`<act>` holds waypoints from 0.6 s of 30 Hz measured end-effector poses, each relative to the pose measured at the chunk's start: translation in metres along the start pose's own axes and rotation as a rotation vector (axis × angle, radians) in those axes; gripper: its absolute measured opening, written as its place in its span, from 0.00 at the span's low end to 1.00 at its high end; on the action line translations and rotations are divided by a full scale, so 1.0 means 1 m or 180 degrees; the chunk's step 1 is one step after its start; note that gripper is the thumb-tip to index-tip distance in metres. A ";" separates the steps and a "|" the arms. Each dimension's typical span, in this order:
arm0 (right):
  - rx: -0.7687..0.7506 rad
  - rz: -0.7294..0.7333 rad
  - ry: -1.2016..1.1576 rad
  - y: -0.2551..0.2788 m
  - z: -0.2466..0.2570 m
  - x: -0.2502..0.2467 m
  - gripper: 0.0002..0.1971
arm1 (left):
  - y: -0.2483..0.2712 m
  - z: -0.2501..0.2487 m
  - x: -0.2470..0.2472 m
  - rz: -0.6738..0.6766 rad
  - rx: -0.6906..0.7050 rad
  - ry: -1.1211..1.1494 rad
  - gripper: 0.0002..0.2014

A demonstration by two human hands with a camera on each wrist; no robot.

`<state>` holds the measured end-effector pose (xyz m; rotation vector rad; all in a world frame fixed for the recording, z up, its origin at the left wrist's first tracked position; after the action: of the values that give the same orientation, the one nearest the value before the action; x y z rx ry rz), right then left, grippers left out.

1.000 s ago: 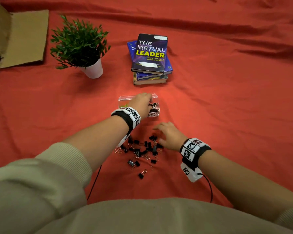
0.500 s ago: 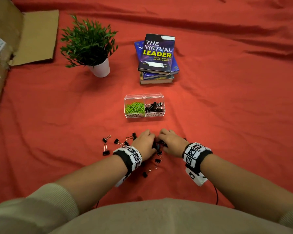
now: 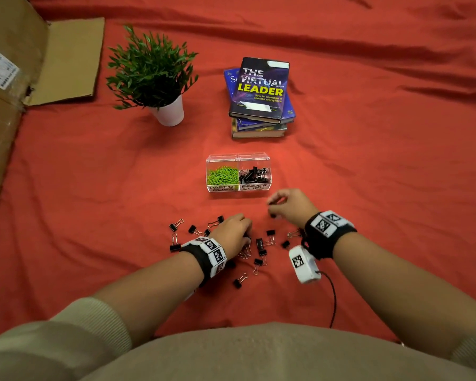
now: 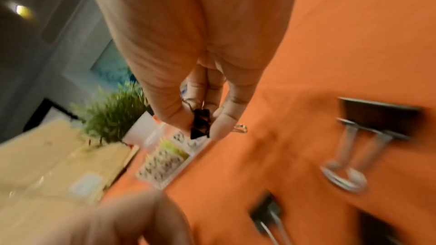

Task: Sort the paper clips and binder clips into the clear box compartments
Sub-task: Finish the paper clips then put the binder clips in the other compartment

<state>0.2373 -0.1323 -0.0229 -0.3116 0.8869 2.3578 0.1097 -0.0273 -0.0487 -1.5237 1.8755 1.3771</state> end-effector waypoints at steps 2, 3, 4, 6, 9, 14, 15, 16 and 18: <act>-0.0104 -0.0119 -0.0254 -0.010 0.024 -0.014 0.08 | 0.001 0.003 0.000 0.0018 -0.0050 0.0046 0.11; -0.0201 -0.0164 -0.0302 -0.017 0.036 -0.020 0.09 | 0.001 0.005 0.000 0.0034 -0.0081 0.0059 0.12; -0.0285 -0.0201 -0.0311 -0.024 0.047 -0.023 0.11 | 0.002 0.006 0.000 0.0046 -0.0105 0.0076 0.12; -0.0381 -0.0243 -0.0218 -0.038 0.062 -0.025 0.11 | 0.002 0.007 0.000 0.0054 -0.0133 0.0131 0.12; -0.0397 -0.0271 0.0121 -0.056 0.070 -0.019 0.06 | 0.004 0.007 0.000 0.0070 -0.0186 0.0105 0.11; -0.0410 -0.0430 0.0643 -0.055 0.066 -0.020 0.14 | 0.003 0.009 -0.002 0.0124 -0.0237 0.0053 0.11; -0.0446 -0.0524 0.0737 -0.050 0.065 -0.023 0.15 | 0.001 0.009 -0.004 0.0127 -0.0250 0.0050 0.11; -0.0501 -0.0621 0.0824 -0.046 0.062 -0.026 0.14 | 0.000 0.010 -0.005 0.0120 -0.0264 0.0047 0.12; -0.0623 -0.0667 0.0950 -0.033 0.052 -0.027 0.11 | -0.004 0.010 -0.014 0.0045 -0.0253 0.0104 0.12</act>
<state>0.2783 -0.0897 0.0096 -0.8132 0.7147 2.2373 0.1150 -0.0111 -0.0446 -1.5828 1.8747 1.4578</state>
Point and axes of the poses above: each hand's wrist, its own y-axis away from the middle knuckle, its own x-axis out of the palm, z = x × y, the point moved 5 cm from there along -y, towards the middle knuckle, and after that the axes turned 4 degrees about z, right-handed, at the moved point
